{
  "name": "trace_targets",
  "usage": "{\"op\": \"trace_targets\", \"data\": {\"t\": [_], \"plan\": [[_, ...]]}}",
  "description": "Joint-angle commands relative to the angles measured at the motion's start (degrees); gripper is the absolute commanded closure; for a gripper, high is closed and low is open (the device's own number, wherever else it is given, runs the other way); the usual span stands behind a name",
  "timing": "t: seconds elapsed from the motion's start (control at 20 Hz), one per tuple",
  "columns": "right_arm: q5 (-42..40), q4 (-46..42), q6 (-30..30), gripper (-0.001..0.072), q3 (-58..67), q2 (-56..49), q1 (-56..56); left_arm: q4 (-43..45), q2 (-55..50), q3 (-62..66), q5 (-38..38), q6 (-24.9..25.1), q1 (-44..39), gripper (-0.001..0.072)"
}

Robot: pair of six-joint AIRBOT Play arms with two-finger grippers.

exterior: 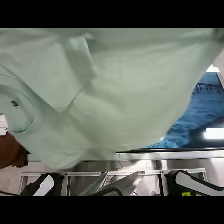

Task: Fold the shirts.

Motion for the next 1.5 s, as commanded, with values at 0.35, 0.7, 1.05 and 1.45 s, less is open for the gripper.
{"op": "trace_targets", "data": {"t": [0.35,0.7,1.05,1.45], "plan": [[-25.8,-16.3,-5.9,0.0691,-14.2,-33.3,16.1,28.6,-42.8,-6.4,13.4,-0.9,-14.8,0.0697],[-21.7,-11.8,-2.9,0.0691,7.1,-50.0,15.2,27.5,-55.7,13.4,7.6,-7.8,-15.3,0.0697],[-6.3,-14.5,1.8,0.0690,11.7,-49.8,7.8,27.5,-50.8,10.0,-1.1,-12.6,-15.3,0.0697],[-5.4,-27.5,2.4,0.0690,11.7,-50.9,8.3,28.0,-48.5,-6.1,7.2,-12.6,-20.2,0.0697]]}}
